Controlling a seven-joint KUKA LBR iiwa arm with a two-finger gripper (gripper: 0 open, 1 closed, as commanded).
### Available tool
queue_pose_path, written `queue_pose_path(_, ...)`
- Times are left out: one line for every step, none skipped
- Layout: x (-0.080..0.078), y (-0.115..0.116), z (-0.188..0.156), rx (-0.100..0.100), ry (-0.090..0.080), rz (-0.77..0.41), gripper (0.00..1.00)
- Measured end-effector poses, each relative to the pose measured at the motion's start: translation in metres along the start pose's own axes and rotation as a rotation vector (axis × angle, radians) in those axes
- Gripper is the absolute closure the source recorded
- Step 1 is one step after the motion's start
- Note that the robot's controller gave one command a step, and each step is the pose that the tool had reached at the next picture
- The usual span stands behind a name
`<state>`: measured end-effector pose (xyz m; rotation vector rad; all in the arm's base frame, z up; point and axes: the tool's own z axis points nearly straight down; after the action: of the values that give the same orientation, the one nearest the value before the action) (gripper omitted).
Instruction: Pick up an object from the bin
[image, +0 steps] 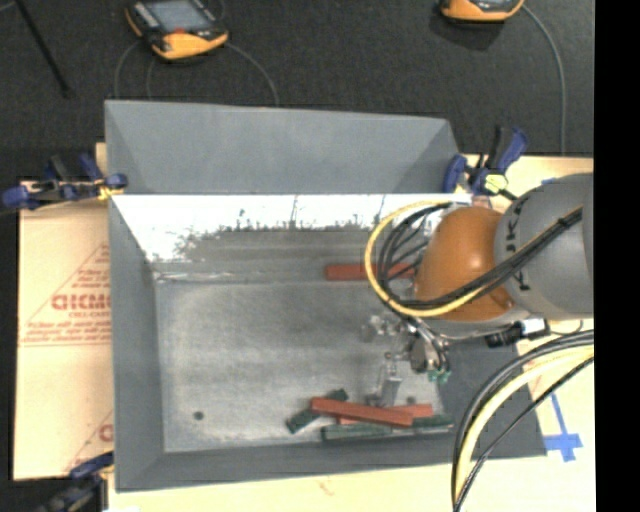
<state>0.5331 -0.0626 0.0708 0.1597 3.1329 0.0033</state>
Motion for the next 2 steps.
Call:
queue_pose_path(0.011,-0.045,-0.015,0.003,-0.002,-0.090,0.00)
queue_pose_path(0.019,-0.074,-0.011,0.007,0.001,-0.233,0.00)
